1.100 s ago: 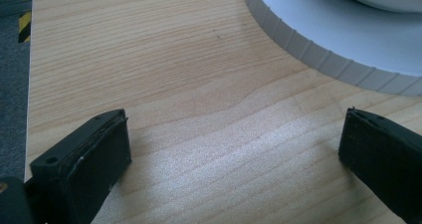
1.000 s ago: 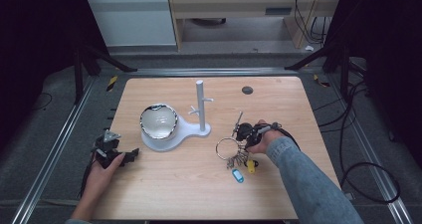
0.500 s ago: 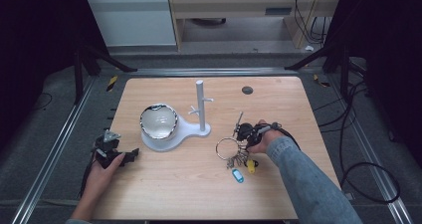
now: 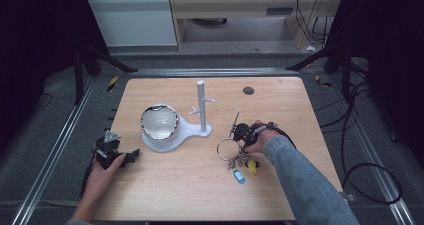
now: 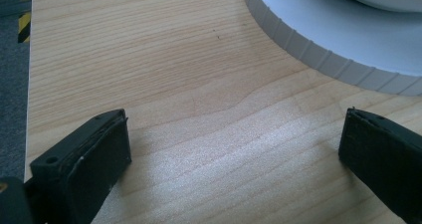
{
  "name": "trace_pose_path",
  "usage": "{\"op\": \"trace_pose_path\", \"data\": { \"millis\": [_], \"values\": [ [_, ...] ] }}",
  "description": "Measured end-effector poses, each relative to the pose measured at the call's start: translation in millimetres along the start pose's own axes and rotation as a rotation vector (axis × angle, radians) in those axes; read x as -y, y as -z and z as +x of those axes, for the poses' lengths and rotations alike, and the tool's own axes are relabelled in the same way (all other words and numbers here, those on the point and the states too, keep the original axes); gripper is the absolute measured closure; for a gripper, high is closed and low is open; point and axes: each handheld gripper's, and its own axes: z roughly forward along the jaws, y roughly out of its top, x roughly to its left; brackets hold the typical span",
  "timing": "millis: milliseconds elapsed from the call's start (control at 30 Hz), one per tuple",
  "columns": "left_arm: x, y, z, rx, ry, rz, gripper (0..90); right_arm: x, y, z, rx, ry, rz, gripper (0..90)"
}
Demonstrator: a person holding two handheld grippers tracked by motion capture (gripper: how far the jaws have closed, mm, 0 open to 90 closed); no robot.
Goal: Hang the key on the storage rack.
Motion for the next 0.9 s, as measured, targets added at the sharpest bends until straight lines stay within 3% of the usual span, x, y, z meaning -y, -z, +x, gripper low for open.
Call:
{"op": "trace_pose_path", "data": {
  "millis": [300,900],
  "values": [
    [0.0,0.0,0.0,0.000,0.000,0.000,0.0,-3.2,4.7,-3.4,-0.019,-0.017,0.001,88.4],
    [0.0,0.0,0.1,0.001,-0.001,0.000,0.0,2.9,32.8,-4.3,-0.052,-0.039,-0.032,88.6]
  ]
}}
